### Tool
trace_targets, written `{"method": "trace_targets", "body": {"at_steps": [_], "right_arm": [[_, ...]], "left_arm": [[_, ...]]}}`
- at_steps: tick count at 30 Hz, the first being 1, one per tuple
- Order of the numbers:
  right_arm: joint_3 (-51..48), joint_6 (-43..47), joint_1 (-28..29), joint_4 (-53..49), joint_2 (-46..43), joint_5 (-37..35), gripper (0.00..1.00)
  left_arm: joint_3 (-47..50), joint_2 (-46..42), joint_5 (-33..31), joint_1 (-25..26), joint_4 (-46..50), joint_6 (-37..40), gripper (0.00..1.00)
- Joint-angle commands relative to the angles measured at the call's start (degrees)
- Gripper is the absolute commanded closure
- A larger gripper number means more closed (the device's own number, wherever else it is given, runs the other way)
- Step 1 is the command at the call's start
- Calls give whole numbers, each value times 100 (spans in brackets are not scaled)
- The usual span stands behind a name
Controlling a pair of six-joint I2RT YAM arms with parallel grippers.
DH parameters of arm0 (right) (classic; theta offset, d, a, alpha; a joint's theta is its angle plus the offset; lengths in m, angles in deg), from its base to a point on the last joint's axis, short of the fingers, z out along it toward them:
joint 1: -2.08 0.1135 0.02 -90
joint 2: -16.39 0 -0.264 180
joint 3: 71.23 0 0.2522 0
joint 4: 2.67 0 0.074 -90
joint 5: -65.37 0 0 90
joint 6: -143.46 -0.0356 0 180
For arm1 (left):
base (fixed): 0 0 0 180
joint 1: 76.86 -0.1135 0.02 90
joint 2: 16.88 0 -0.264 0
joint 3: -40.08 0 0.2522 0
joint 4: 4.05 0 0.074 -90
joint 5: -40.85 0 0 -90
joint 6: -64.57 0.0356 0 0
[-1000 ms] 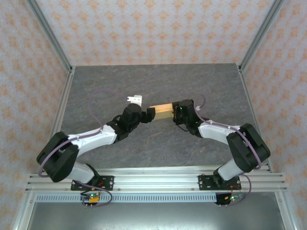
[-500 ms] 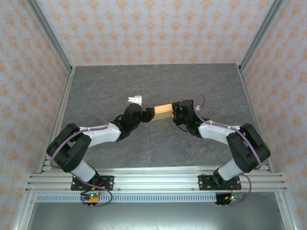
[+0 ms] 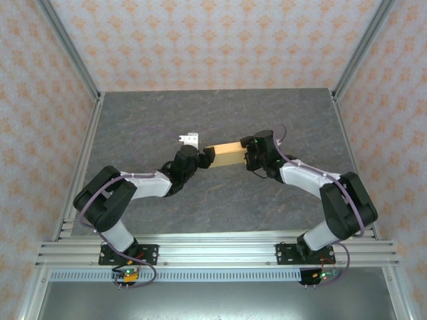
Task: Fold the paper box
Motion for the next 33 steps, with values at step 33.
{"method": "trace_targets", "body": {"at_steps": [33], "right_arm": [[62,1204,-209,-561,-26,-353,24]], "left_arm": [[245,560,-216,-5,1201,75,37]]}}
